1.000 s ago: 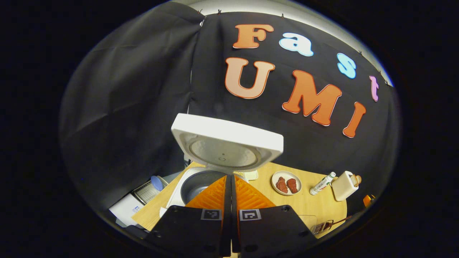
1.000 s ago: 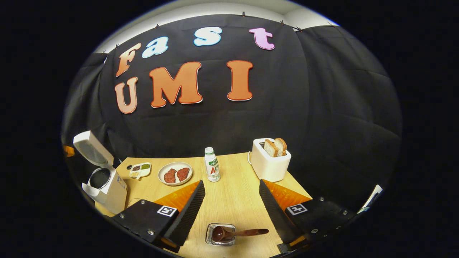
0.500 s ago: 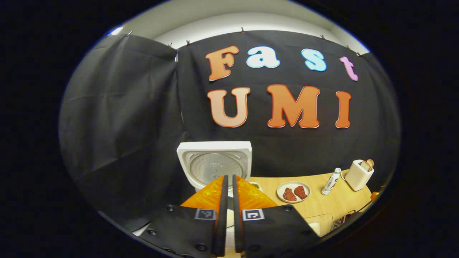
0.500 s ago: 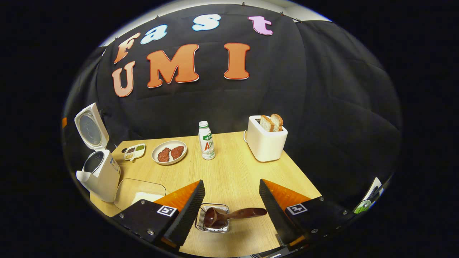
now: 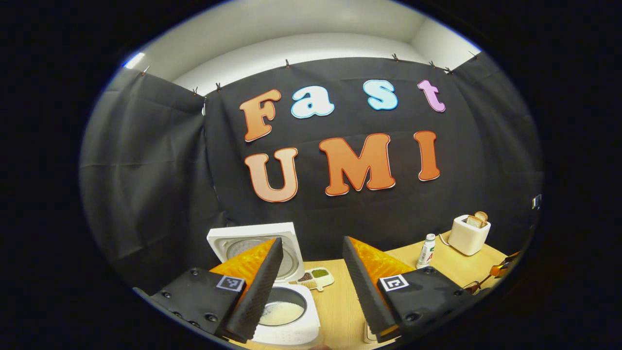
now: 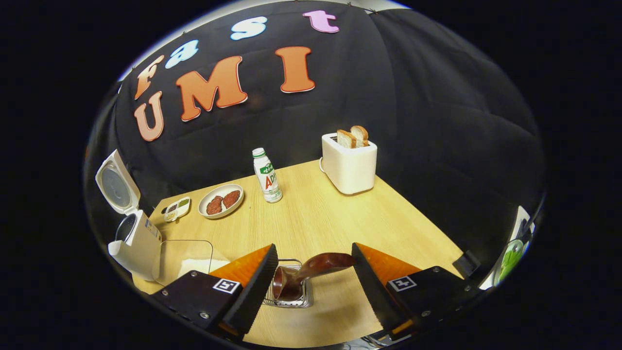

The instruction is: Close the left gripper, press the button to open the rice cooker; take a wooden spoon from the chopstick holder with the right hand, scoop a spoonful of rice and pour it into the rice cooker, then put the wooden spoon back into the chopstick holder.

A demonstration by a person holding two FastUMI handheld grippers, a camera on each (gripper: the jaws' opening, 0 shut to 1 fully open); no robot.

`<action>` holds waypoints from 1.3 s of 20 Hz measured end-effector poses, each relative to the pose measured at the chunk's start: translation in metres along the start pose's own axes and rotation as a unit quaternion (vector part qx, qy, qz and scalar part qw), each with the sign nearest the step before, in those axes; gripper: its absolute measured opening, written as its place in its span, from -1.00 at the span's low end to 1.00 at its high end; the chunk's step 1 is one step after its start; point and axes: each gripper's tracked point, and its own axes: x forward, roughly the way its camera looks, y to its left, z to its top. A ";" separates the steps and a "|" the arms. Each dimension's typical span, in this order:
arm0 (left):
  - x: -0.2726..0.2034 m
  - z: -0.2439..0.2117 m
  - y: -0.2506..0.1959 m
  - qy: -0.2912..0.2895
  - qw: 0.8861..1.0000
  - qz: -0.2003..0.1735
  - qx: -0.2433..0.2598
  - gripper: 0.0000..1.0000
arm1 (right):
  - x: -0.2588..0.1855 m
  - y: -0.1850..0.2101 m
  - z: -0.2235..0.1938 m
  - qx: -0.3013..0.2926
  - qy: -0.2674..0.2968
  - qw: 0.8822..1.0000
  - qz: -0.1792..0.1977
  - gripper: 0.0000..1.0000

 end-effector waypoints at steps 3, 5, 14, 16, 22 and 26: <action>-0.001 0.000 -0.006 0.004 1.000 -0.011 0.002 0.67 | 0.002 0.003 -0.007 0.047 0.005 0.999 0.014 0.83; -0.001 -0.003 -0.007 0.010 1.000 -0.016 0.005 0.75 | 0.009 0.006 -0.008 0.090 0.005 0.996 0.024 0.60; -0.006 -0.016 0.013 0.027 1.000 -0.004 -0.014 0.67 | 0.019 0.034 -0.001 0.137 -0.004 0.989 0.057 -0.55; -0.009 -0.019 0.019 0.032 0.999 0.000 -0.017 0.75 | 0.013 0.039 0.010 0.126 -0.010 0.990 0.056 -0.64; -0.015 -0.031 0.043 0.033 0.998 0.039 -0.025 0.75 | -0.024 0.059 0.066 0.079 -0.059 0.993 0.062 -0.72; -0.021 -0.040 0.058 0.033 0.996 0.063 -0.045 0.78 | -0.054 0.115 0.108 0.060 -0.093 0.986 0.122 -0.72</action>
